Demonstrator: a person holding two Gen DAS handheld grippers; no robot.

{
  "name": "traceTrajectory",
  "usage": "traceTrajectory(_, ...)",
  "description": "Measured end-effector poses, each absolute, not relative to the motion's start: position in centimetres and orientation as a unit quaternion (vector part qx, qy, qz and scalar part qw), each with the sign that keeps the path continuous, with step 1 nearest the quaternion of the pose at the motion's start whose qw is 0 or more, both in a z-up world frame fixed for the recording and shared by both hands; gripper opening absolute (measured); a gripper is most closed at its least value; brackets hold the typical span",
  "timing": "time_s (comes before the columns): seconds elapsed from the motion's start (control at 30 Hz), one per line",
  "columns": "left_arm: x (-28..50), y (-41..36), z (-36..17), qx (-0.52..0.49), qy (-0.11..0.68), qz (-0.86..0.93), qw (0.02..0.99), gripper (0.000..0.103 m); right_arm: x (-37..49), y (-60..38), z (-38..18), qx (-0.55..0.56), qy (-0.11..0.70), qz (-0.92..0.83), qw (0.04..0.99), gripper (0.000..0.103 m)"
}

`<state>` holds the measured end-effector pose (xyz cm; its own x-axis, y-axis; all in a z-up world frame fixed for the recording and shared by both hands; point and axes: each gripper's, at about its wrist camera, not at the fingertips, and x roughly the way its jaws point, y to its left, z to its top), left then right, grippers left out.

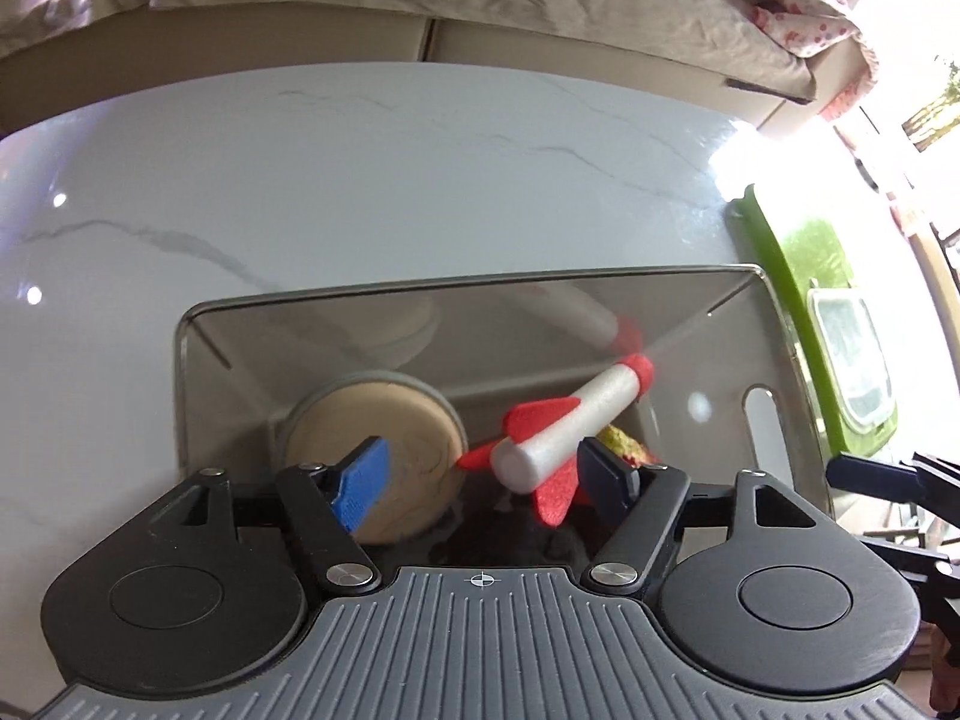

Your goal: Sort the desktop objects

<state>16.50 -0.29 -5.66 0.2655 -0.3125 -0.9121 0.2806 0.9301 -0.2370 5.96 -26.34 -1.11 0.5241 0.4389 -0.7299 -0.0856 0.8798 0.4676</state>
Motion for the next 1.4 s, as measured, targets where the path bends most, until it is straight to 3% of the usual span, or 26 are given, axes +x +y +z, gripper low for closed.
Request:
traceTrajectory(0.1, 16.1, 0.8, -4.9, -0.040, 0.589, -0.186, 0.785, 0.079, 7.6, -24.4, -1.3, 0.189, 0.462, 0.160, 0.852, 0.079)
traceTrajectory(0.17, 16.3, 1.8, -3.6, -0.081, 0.594, -0.193, 0.776, 0.094, 8.9, -22.5, -1.3, 0.162, 0.455, 0.176, 0.858, 0.077)
traceTrajectory(0.47, 14.8, 5.0, -1.6, -0.096, 0.580, -0.190, 0.786, 0.095, 16.2, -10.9, -4.6, -0.114, 0.504, 0.261, 0.815, 0.076)
traceTrajectory(0.83, 14.8, 8.7, -2.2, -0.141, 0.574, -0.214, 0.778, 0.096, 20.7, -6.3, -11.1, -0.098, 0.601, 0.286, 0.740, 0.069)
traceTrajectory(0.97, 14.9, 9.4, -2.2, -0.153, 0.568, -0.218, 0.779, 0.097, 20.3, -6.2, -11.3, -0.071, 0.585, 0.296, 0.752, 0.058)
traceTrajectory(1.13, 14.9, 9.2, -2.8, -0.160, 0.573, -0.218, 0.773, 0.097, 16.7, -5.2, -7.9, -0.155, 0.487, 0.334, 0.792, 0.038)
traceTrajectory(1.27, 14.7, 8.3, -2.8, -0.159, 0.576, -0.227, 0.769, 0.098, 14.1, -3.3, -6.8, -0.249, 0.436, 0.344, 0.794, 0.037)
traceTrajectory(1.4, 14.1, 7.8, -2.6, -0.161, 0.580, -0.234, 0.764, 0.100, 14.7, -2.9, -6.0, -0.231, 0.459, 0.306, 0.801, 0.037)
